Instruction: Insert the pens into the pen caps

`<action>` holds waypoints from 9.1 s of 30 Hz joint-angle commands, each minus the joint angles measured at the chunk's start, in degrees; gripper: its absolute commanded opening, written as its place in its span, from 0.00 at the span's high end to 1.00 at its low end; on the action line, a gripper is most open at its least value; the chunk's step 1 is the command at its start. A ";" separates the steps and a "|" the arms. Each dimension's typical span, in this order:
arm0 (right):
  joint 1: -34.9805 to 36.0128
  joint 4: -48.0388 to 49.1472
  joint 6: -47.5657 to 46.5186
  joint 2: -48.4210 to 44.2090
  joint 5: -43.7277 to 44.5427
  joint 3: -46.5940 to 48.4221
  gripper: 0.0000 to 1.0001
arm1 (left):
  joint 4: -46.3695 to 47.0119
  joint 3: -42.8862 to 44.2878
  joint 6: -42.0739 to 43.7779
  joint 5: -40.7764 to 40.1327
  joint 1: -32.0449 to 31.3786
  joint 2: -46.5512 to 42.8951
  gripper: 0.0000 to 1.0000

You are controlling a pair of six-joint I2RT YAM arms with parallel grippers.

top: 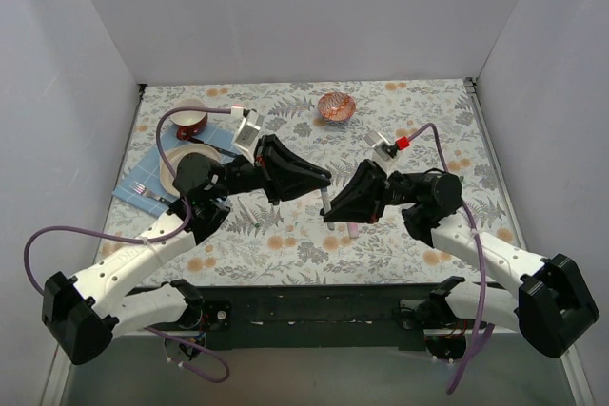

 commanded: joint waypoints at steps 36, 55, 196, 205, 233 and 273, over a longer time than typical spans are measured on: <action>-8.89 -0.75 1.14 12.63 10.01 30.78 0.99 | 33.15 -28.06 -14.03 -5.86 -13.33 15.51 1.00; -9.86 -0.46 4.84 13.95 14.40 34.20 0.99 | 37.20 -28.41 -10.87 -4.19 -17.46 21.40 1.00; -10.03 -75.20 -27.43 -19.01 44.02 1.69 0.32 | -54.65 -15.84 -19.83 -59.22 10.57 26.85 0.89; -9.94 -73.96 -26.55 -17.96 43.49 1.60 0.32 | -55.79 -14.52 -16.06 -59.66 10.48 27.03 0.78; -5.73 -47.34 -12.85 15.35 35.06 6.52 0.32 | -41.92 -14.52 -6.03 -44.28 2.31 8.66 1.00; 3.77 -14.11 0.96 20.37 30.66 0.99 0.99 | -25.21 -17.77 -5.85 -29.42 0.38 2.59 0.85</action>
